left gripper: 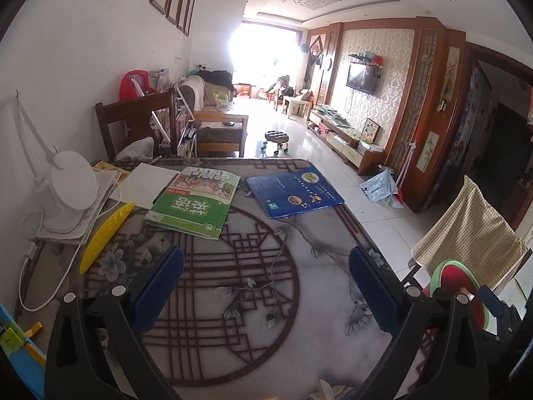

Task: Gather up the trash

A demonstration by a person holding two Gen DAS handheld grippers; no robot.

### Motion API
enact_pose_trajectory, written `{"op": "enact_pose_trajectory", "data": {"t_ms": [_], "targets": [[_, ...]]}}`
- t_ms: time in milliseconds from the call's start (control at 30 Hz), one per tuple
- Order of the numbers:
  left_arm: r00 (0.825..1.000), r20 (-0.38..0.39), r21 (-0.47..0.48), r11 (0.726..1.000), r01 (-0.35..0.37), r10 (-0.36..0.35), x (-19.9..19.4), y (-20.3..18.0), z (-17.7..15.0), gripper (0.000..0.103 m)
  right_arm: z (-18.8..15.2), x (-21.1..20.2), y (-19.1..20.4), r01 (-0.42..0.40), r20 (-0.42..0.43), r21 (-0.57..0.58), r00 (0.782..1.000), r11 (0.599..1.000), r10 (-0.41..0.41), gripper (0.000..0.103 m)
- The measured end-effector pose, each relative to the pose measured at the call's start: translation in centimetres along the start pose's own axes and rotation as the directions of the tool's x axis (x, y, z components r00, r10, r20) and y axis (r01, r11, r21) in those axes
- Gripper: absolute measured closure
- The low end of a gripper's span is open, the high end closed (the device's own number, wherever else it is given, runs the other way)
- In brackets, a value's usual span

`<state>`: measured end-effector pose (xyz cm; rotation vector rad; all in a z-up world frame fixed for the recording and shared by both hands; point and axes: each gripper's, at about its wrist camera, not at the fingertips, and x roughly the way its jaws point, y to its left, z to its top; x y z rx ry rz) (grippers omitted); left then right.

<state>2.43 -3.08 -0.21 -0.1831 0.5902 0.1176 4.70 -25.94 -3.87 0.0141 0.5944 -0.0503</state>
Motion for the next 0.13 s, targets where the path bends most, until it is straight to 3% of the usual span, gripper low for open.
{"op": "enact_pose_trajectory", "data": {"t_ms": [133], "targets": [[0.996,-0.059,-0.032,0.997,-0.064,0.062,1.4,0.2,-1.1,0.008,-2.1,6.5,-0.4,-0.034,-0.12,-0.103,0.993,0.994,0.022,0.005]]}}
